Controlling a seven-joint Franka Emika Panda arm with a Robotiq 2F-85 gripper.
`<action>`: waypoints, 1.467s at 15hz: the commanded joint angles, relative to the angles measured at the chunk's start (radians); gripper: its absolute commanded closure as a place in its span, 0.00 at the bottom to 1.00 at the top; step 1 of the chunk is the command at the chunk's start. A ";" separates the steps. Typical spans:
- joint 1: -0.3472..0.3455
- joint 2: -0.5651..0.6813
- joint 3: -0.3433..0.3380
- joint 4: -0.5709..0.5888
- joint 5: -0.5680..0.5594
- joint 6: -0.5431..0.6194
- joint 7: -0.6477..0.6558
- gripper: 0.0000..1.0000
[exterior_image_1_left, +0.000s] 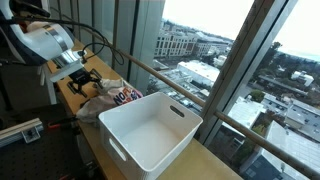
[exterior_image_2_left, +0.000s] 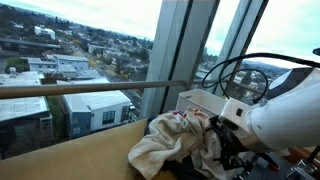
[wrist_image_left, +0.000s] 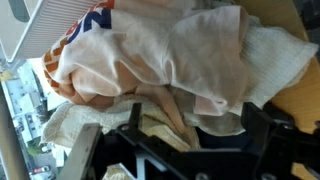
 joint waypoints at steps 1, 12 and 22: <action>-0.047 -0.021 0.030 0.008 -0.039 -0.031 0.024 0.00; -0.190 0.193 0.001 0.223 0.040 0.079 0.000 0.00; -0.173 0.542 -0.005 0.496 0.186 0.119 -0.097 0.25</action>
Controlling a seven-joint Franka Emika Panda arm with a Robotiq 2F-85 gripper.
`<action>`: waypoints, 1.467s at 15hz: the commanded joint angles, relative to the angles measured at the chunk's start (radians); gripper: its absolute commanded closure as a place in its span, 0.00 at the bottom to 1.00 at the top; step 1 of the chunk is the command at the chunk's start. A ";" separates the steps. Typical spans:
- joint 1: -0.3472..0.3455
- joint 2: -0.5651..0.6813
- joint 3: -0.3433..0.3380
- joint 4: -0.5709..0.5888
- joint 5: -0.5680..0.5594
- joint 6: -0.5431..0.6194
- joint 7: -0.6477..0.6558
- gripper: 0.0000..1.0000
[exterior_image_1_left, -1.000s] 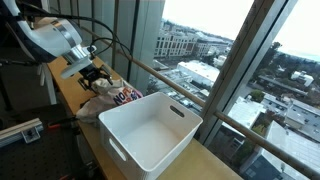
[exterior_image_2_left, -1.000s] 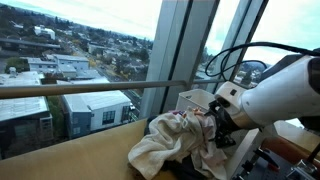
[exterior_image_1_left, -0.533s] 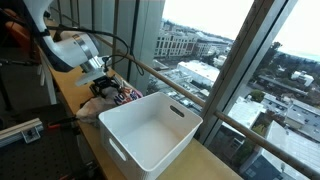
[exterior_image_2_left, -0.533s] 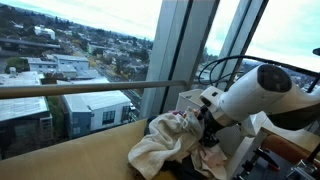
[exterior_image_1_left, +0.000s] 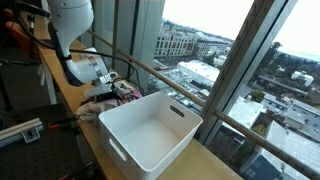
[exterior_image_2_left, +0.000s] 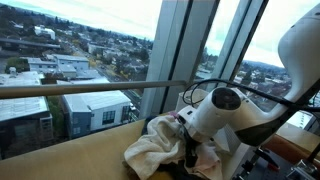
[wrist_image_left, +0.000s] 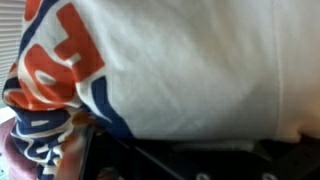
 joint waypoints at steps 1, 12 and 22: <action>0.018 0.076 -0.005 0.076 0.075 0.026 -0.065 0.26; 0.091 -0.111 0.005 -0.060 0.104 0.005 -0.050 1.00; 0.111 -0.622 0.074 -0.358 0.209 -0.035 -0.090 1.00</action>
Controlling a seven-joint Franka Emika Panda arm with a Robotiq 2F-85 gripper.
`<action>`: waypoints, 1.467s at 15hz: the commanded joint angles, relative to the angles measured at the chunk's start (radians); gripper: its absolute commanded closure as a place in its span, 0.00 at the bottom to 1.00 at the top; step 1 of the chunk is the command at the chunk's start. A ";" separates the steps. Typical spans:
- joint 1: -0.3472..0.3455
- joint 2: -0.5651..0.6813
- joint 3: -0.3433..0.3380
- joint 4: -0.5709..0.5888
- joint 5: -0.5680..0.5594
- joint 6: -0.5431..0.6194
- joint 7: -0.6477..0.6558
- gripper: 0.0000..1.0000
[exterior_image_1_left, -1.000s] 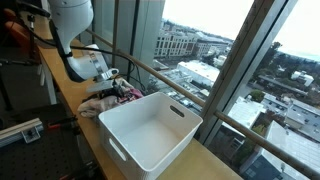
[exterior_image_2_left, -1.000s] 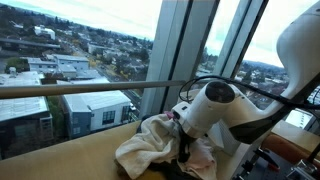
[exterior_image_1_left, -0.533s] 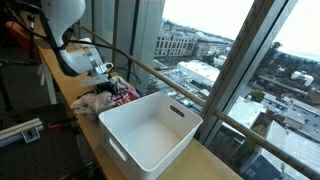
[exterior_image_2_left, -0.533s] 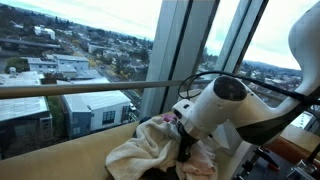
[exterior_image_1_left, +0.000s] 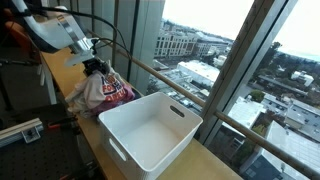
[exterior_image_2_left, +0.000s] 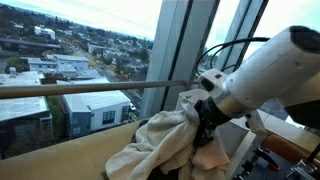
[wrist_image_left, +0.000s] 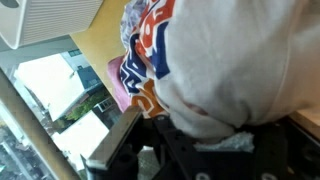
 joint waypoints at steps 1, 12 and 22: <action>-0.005 -0.216 0.026 -0.119 0.095 -0.035 -0.063 1.00; -0.142 -0.457 -0.063 -0.138 0.301 -0.196 -0.312 1.00; -0.293 -0.330 -0.165 0.149 0.336 -0.322 -0.421 1.00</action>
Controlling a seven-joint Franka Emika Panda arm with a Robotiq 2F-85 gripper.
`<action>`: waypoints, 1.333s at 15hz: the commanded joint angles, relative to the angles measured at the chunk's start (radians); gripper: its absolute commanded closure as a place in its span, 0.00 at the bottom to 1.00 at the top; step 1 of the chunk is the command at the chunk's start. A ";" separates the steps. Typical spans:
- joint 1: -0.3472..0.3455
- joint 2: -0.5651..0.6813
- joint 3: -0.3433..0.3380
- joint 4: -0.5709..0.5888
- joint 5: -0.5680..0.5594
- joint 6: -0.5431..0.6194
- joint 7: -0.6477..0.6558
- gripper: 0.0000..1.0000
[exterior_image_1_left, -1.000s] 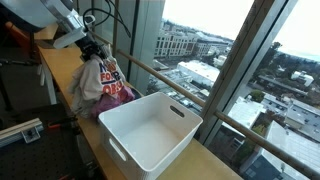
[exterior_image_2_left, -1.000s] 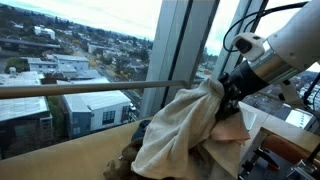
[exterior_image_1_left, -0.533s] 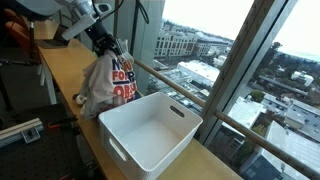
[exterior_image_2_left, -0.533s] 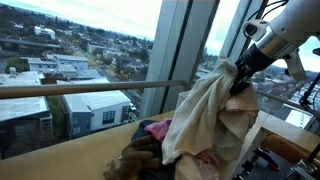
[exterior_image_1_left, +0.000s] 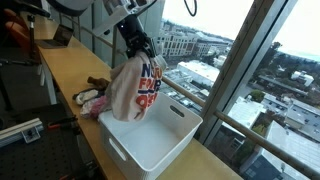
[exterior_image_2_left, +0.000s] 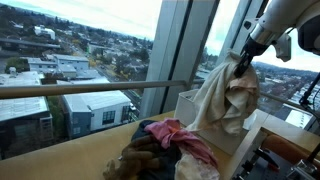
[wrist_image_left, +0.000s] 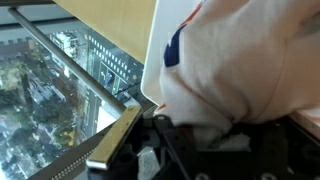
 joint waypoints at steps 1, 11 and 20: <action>0.004 0.064 0.018 0.170 0.002 -0.117 -0.008 1.00; 0.009 0.093 0.010 0.408 -0.028 -0.271 -0.035 1.00; 0.002 0.213 -0.018 0.181 -0.073 -0.117 0.093 1.00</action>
